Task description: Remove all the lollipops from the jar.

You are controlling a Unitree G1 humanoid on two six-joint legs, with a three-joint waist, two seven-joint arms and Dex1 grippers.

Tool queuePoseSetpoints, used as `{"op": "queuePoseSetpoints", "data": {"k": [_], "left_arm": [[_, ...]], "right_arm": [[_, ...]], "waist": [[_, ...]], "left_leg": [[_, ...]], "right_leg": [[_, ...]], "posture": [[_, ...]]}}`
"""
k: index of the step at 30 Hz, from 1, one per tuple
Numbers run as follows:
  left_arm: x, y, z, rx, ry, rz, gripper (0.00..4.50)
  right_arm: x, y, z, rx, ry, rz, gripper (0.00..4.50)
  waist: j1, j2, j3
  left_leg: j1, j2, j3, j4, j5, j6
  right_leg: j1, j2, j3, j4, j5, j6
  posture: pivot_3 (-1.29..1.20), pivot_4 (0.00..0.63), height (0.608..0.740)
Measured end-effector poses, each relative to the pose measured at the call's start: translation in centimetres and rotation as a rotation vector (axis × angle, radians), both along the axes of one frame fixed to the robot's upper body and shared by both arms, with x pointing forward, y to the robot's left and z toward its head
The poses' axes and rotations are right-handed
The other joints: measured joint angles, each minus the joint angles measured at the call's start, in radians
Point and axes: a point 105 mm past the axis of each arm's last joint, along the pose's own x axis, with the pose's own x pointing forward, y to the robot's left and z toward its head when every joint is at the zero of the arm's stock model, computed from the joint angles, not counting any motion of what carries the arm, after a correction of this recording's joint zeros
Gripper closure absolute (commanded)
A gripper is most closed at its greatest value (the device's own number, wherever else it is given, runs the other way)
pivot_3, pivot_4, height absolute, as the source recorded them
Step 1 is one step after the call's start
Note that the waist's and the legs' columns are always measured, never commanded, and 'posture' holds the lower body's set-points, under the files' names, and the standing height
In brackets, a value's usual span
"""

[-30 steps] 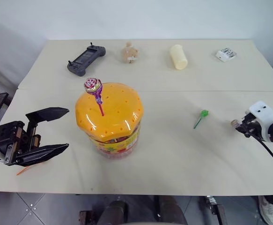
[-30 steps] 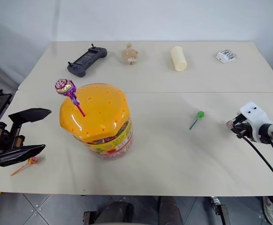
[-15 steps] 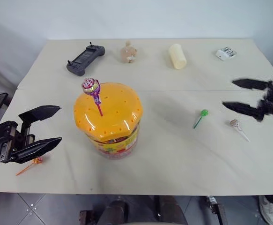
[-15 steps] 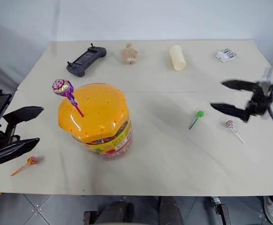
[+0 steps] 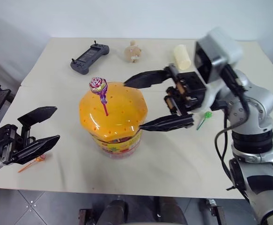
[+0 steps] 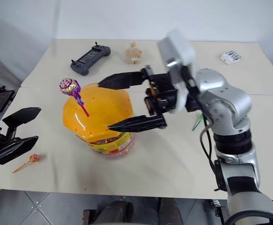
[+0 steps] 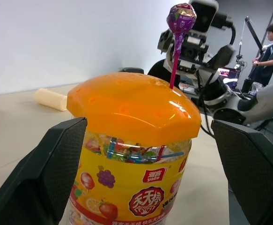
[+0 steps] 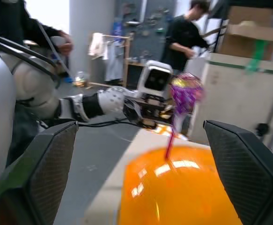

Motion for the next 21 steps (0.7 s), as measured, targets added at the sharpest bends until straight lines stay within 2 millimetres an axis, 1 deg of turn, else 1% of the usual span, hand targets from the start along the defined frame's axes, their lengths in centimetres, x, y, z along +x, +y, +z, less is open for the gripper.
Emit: {"op": "queuePoseSetpoints", "data": {"k": [2,6,8,9,11,13,14,16,17,20,21], "left_arm": [[-0.1,0.2,-0.5,0.016,0.007,0.006,0.0],[-0.3,0.5,-1.0,0.036,0.016,0.021,0.0],[-0.3,0.6,-1.1,0.039,0.016,0.03,0.0],[-0.3,0.6,-1.2,0.038,0.013,0.034,0.0],[-0.4,0.7,-1.4,0.032,0.015,0.04,0.0],[-0.4,0.6,-1.4,0.029,0.014,0.048,0.0],[-0.4,0.6,-1.4,0.029,0.012,0.049,0.0],[-0.3,0.6,-1.4,0.029,0.01,0.053,0.0],[-0.3,0.6,-1.4,0.029,0.01,0.054,0.0],[-0.3,0.6,-1.2,0.026,0.004,0.055,0.0],[-0.3,0.6,-1.2,0.025,0.002,0.055,0.0]], "right_arm": [[0.6,1.5,-0.3,-0.038,0.034,-0.021,0.03],[1.6,3.4,-1.3,-0.105,0.049,-0.056,0.03],[1.9,4.3,-1.5,-0.106,0.049,-0.074,0.03],[2.0,4.6,-1.5,-0.105,0.048,-0.084,0.2],[2.1,4.9,-1.4,-0.099,0.038,-0.09,0.59],[2.1,5.1,-1.3,-0.091,0.036,-0.085,1.31],[2.1,5.1,-1.3,-0.088,0.032,-0.079,1.55],[1.9,5.3,-1.2,-0.083,0.026,-0.065,2.3],[1.8,5.3,-1.2,-0.08,0.025,-0.056,2.59],[1.4,5.5,-0.9,-0.058,0.019,-0.026,3.67],[1.3,5.4,-0.7,-0.045,0.019,-0.016,3.95]], "waist": [[-0.004,0.0,0.0],[-0.02,0.0,0.0],[-0.024,-0.001,0.0],[-0.025,-0.001,0.0],[-0.026,-0.001,0.0],[-0.027,-0.001,0.0],[-0.027,-0.001,0.0],[-0.028,-0.001,0.0],[-0.028,-0.001,0.0],[-0.028,-0.001,0.0],[-0.028,-0.001,0.0]], "left_leg": [[0.0,0.0,0.0,0.0,0.0,0.0],[0.0,0.0,-0.001,0.0,0.0,0.0],[0.0,0.0,-0.001,0.0,0.0,0.0],[0.0,0.0,-0.001,0.0,0.0,0.0],[0.0,0.0,-0.001,0.0,0.0,0.0],[0.001,0.0,-0.001,0.0,0.0,0.0],[0.0,0.0,-0.001,0.0,0.0,0.0],[0.0,0.0,-0.001,0.0,0.0,0.0],[0.0,0.0,-0.001,0.0,0.0,0.0],[0.0,0.0,-0.001,0.0,0.0,0.0],[0.0,0.0,-0.001,0.0,0.0,0.0]], "right_leg": [[0.0,0.0,-0.002,0.001,0.0,0.0],[0.0,0.0,-0.004,0.002,0.0,-0.001],[0.0,0.0,-0.004,0.002,0.0,-0.001],[0.0,0.0,-0.004,0.002,0.0,-0.001],[0.0,0.0,-0.004,0.002,0.0,-0.001],[0.0,0.0,-0.004,0.002,0.0,-0.001],[0.0,0.0,-0.004,0.002,0.0,-0.001],[-0.001,0.0,-0.004,0.002,0.0,-0.001],[-0.001,0.0,-0.004,0.002,0.0,-0.001],[-0.001,0.0,-0.004,0.002,0.0,-0.001],[0.0,0.0,-0.004,0.002,0.0,-0.001]], "posture": [[0.0,0.15,0.74],[0.0,0.15,0.74],[0.0,0.15,0.74],[0.0,0.15,0.74],[0.0,0.15,0.74],[0.0,0.15,0.74],[0.0,0.15,0.74],[0.0,0.15,0.74],[0.0,0.15,0.74],[0.0,0.15,0.74],[0.0,0.15,0.74]]}}
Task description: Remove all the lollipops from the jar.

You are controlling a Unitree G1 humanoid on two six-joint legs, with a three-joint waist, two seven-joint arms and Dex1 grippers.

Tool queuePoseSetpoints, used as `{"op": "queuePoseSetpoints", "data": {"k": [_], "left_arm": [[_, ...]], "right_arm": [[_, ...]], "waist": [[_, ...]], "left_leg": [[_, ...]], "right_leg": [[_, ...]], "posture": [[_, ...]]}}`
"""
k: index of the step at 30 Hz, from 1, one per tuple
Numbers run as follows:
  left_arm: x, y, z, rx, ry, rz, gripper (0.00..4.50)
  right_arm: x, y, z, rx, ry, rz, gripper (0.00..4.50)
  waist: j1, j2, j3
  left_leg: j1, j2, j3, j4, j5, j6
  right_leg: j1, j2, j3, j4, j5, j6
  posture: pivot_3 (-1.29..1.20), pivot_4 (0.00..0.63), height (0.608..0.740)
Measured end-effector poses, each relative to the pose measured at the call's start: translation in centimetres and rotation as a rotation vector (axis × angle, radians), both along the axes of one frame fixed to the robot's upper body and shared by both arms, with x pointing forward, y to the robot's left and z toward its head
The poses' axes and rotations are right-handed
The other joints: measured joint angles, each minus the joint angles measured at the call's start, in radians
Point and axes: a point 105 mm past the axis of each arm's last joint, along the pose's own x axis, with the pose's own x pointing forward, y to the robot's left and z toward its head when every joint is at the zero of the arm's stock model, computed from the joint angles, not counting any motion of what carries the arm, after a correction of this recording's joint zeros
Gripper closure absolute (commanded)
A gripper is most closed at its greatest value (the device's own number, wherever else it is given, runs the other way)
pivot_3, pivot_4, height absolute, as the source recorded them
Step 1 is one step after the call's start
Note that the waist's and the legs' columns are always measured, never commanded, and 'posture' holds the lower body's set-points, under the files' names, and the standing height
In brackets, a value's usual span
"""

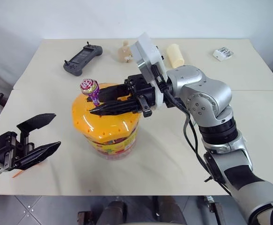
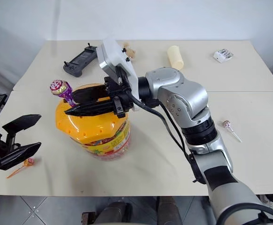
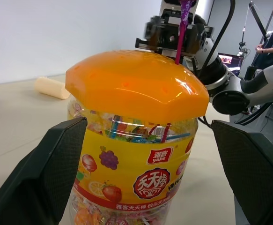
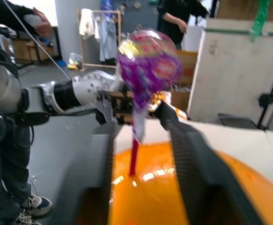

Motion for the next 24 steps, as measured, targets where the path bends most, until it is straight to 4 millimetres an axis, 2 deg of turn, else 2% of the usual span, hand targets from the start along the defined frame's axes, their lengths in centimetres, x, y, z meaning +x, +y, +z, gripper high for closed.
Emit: {"op": "queuePoseSetpoints", "data": {"k": [2,4,8,10,13,16,17,20,24], "left_arm": [[0.0,0.0,0.0,0.0,-0.002,-0.001,0.0],[0.1,-0.2,0.3,0.0,-0.017,-0.009,0.0],[0.3,-1.3,1.1,0.011,-0.057,-0.052,0.0],[0.3,-2.2,1.5,0.026,-0.082,-0.094,0.0],[0.3,-3.1,1.8,0.046,-0.102,-0.135,0.0],[0.2,-3.4,2.1,0.068,-0.112,-0.161,0.0],[0.3,-3.7,2.2,0.075,-0.119,-0.182,0.0],[0.3,-3.7,2.2,0.09,-0.115,-0.198,0.0],[0.5,-3.5,2.0,0.09,-0.097,-0.204,0.0]], "right_arm": [[-0.2,-0.2,0.7,0.048,0.017,0.024,4.45],[-0.4,-1.0,2.3,0.147,0.053,0.062,4.45],[0.8,-4.4,5.9,0.324,0.12,0.036,4.45],[2.4,-6.7,7.2,0.338,0.109,-0.096,4.45],[6.5,-13.2,7.3,0.243,0.024,-0.499,4.45],[9.6,-20.3,4.5,0.063,-0.011,-0.874,4.45],[10.2,-23.5,2.7,-0.037,-0.032,-1.021,4.45],[10.2,-31.3,-2.5,-0.306,-0.029,-1.32,4.45],[8.2,-36.5,-8.9,-0.556,0.108,-1.485,4.45]], "waist": [[0.0,0.0,0.0],[0.0,0.0,0.0],[0.006,0.0,0.0],[0.008,-0.001,0.0],[0.013,-0.001,-0.001],[0.01,-0.001,-0.001],[0.01,-0.001,0.0],[0.01,0.0,0.0],[0.0,0.001,0.001]], "left_leg": [[0.0,0.0,0.0,0.0,0.0,0.0],[0.0,0.0,0.0,0.0,0.0,0.0],[0.0,-0.001,-0.001,0.001,0.0,0.0],[0.0,-0.002,-0.002,0.001,0.0,0.0],[-0.001,-0.003,-0.002,0.0,0.0,0.002],[-0.001,-0.003,0.001,-0.002,-0.001,0.002],[-0.001,-0.002,0.001,-0.002,-0.001,0.002],[-0.001,-0.001,0.004,-0.003,-0.001,0.002],[0.004,0.002,0.014,-0.002,-0.001,0.002]], "right_leg": [[0.0,0.0,0.0,0.0,0.0,0.0],[0.0,0.0,0.0,0.0,0.0,0.0],[0.001,0.0,-0.001,0.0,0.001,-0.001],[0.001,-0.001,-0.002,0.0,0.001,-0.001],[0.001,-0.001,-0.002,-0.001,0.001,-0.001],[0.0,-0.001,-0.001,-0.003,0.001,-0.001],[0.0,-0.001,-0.001,-0.003,0.001,-0.001],[0.0,-0.001,0.0,-0.003,0.001,-0.001],[-0.001,0.0,0.007,0.0,0.001,0.0]], "posture": [[0.0,0.15,0.74],[0.0,0.15,0.74],[0.0,0.15,0.74],[0.0,0.15,0.74],[0.0,0.15,0.74],[0.0,0.15,0.74],[0.0,0.15,0.74],[0.0,0.15,0.74],[0.0,0.15,0.74]]}}
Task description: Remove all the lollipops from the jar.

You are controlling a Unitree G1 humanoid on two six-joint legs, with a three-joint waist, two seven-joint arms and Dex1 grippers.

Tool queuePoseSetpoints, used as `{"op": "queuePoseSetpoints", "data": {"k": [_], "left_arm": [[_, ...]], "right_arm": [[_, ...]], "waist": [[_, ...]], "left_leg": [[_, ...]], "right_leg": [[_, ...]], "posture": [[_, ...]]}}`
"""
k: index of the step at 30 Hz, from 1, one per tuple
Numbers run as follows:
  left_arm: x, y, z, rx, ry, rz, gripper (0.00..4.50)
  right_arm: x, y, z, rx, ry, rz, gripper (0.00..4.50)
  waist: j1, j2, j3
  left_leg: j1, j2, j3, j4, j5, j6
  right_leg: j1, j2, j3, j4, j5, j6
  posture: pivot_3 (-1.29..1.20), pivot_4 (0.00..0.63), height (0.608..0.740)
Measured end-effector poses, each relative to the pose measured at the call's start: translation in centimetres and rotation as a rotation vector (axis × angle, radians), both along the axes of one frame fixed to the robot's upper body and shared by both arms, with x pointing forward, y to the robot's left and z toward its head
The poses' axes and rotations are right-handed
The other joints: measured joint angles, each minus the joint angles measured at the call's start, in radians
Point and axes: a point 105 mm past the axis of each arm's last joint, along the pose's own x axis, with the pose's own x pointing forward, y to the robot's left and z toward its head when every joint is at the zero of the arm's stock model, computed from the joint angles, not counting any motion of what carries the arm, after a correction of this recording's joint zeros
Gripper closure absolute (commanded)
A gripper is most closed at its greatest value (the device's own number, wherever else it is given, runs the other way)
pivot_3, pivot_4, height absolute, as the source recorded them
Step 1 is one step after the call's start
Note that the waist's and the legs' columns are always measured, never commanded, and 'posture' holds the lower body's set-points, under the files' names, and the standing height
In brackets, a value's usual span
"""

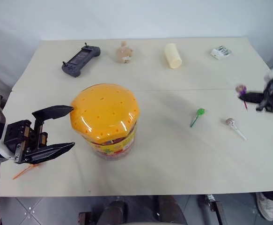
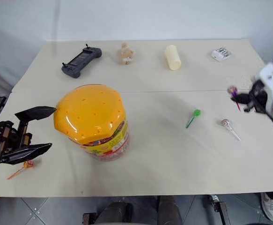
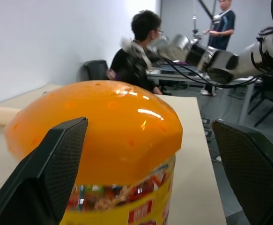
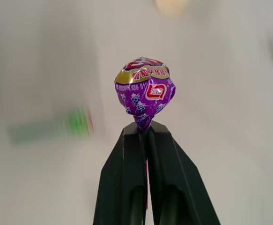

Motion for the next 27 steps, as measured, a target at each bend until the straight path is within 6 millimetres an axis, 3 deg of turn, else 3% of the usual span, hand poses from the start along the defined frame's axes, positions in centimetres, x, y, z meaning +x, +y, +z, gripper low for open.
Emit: {"op": "queuePoseSetpoints", "data": {"k": [3,6,10,14,17,20,23,25,27], "left_arm": [[0.1,0.2,-0.3,0.02,0.027,0.01,0.0],[0.3,0.2,-0.4,0.058,0.043,0.021,0.0],[0.5,0.4,-0.4,0.076,0.056,0.046,0.0],[0.8,0.9,-0.5,0.07,0.066,0.076,0.0],[1.2,1.7,-0.6,0.072,0.069,0.137,0.0],[1.2,2.4,-0.7,0.095,0.075,0.186,0.0],[2.0,4.7,-1.6,0.116,0.085,0.333,0.0],[2.3,6.2,-2.4,0.127,0.1,0.407,0.0],[2.2,8.1,-4.1,0.137,0.16,0.478,0.0]], "right_arm": [[-1.8,-2.8,-4.4,-0.092,0.137,-0.115,4.45],[-2.9,-4.5,-7.1,-0.164,0.214,-0.192,4.45],[-3.1,-4.9,-8.0,-0.173,0.21,-0.208,3.48],[-3.8,-5.4,-8.0,-0.149,0.191,-0.199,2.06],[-4.1,-4.7,-6.6,-0.12,0.101,-0.08,1.0],[-4.7,-3.0,-3.5,-0.037,-0.061,0.111,0.02],[-4.9,0.5,0.6,0.209,-0.31,0.324,0.02],[-5.2,2.6,2.0,0.286,-0.367,0.428,0.02],[-6.1,6.1,3.1,0.375,-0.408,0.59,0.02]], "waist": [[0.006,0.0,0.0],[0.009,0.001,0.0],[0.012,0.002,-0.001],[0.019,0.002,-0.001],[0.024,0.002,-0.001],[0.027,0.002,-0.001],[0.022,0.002,0.0],[0.021,0.002,-0.001],[0.021,0.002,-0.001]], "left_leg": [[0.002,-0.001,0.002,0.001,0.0,0.0],[0.004,-0.001,0.003,0.001,0.0,0.0],[0.005,-0.001,0.003,0.0,0.0,0.001],[0.004,-0.001,0.003,0.0,0.0,0.001],[0.004,-0.001,0.004,0.0,0.0,0.001],[0.005,0.0,0.005,-0.001,-0.001,0.001],[0.009,0.002,0.006,-0.002,-0.001,0.001],[0.009,0.002,0.006,-0.002,-0.001,0.0],[0.009,0.004,0.005,-0.002,-0.002,-0.001]], "right_leg": [[0.0,0.0,0.003,-0.001,0.0,0.0],[0.001,0.0,0.004,-0.001,0.0,0.0],[0.001,0.0,0.005,-0.001,0.0,0.0],[0.002,0.001,0.004,-0.002,0.0,0.0],[0.001,0.001,0.004,-0.002,0.0,0.0],[0.002,0.002,0.005,-0.003,0.0,0.001],[0.005,0.003,0.005,-0.004,0.0,0.001],[0.005,0.003,0.005,-0.004,0.0,0.001],[0.005,0.003,0.004,-0.004,0.0,0.0]], "posture": [[0.0,0.15,0.74],[0.0,0.15,0.74],[0.0,0.15,0.74],[0.0,0.15,0.74],[0.0,0.15,0.74],[0.0,0.15,0.74],[0.0,0.15,0.74],[0.0,0.15,0.74],[0.0,0.15,0.74]]}}
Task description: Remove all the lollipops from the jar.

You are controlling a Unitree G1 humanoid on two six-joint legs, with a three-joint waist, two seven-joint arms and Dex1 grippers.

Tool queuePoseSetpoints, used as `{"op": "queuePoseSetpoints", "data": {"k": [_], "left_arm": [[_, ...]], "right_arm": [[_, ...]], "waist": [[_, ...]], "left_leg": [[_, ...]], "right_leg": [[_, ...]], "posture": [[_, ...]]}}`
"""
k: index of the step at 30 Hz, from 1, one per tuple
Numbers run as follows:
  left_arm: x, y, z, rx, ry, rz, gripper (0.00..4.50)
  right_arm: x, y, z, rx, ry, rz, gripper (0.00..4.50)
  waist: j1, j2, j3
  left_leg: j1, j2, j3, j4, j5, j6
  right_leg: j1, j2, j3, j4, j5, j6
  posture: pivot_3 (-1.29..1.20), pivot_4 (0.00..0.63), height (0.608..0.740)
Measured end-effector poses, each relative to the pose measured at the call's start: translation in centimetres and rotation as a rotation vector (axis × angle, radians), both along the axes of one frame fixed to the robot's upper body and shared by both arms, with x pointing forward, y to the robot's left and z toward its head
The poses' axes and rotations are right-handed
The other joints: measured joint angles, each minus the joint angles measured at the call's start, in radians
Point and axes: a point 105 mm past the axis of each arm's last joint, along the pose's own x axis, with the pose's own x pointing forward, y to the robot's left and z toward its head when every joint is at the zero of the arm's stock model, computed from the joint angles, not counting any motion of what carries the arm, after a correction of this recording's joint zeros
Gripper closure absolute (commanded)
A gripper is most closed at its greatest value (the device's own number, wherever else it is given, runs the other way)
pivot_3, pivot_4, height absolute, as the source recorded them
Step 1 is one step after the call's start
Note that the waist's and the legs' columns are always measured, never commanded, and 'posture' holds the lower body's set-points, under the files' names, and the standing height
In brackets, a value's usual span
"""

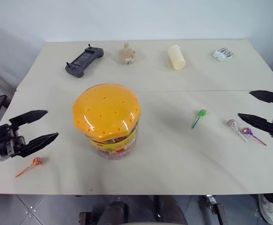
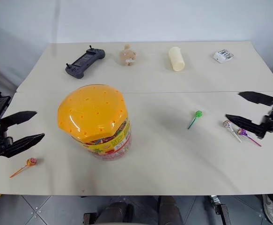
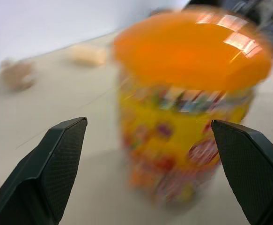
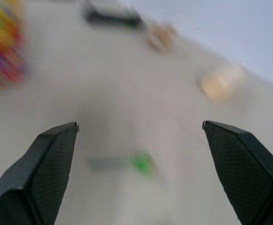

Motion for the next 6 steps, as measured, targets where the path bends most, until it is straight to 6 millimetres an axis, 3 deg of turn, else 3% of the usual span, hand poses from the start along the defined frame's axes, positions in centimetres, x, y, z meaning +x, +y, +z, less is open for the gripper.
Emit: {"op": "queuePoseSetpoints", "data": {"k": [2,4,6], "left_arm": [[0.0,1.3,-0.7,-0.012,0.026,0.056,0.0],[0.2,2.0,-0.2,-0.002,-0.011,0.098,0.0],[0.3,2.4,0.0,0.012,-0.034,0.123,0.0]], "right_arm": [[-1.1,3.5,0.6,0.017,-0.051,0.142,0.02],[-2.3,6.3,0.7,-0.005,-0.1,0.241,0.02],[-3.2,7.8,0.2,-0.038,-0.123,0.296,0.02]], "waist": [[0.007,0.0,0.0],[0.016,-0.002,-0.001],[0.031,-0.002,-0.001]], "left_leg": [[-0.001,0.0,-0.001,0.001,0.0,0.0],[-0.001,-0.001,-0.001,0.001,-0.001,0.001],[-0.001,-0.003,-0.002,0.002,-0.002,0.002]], "right_leg": [[-0.001,0.0,0.0,0.0,0.0,0.0],[0.0,-0.001,-0.001,0.0,0.0,0.0],[0.001,-0.002,-0.002,-0.001,0.0,0.0]], "posture": [[0.0,0.15,0.74],[0.0,0.15,0.74],[0.0,0.15,0.74]]}}
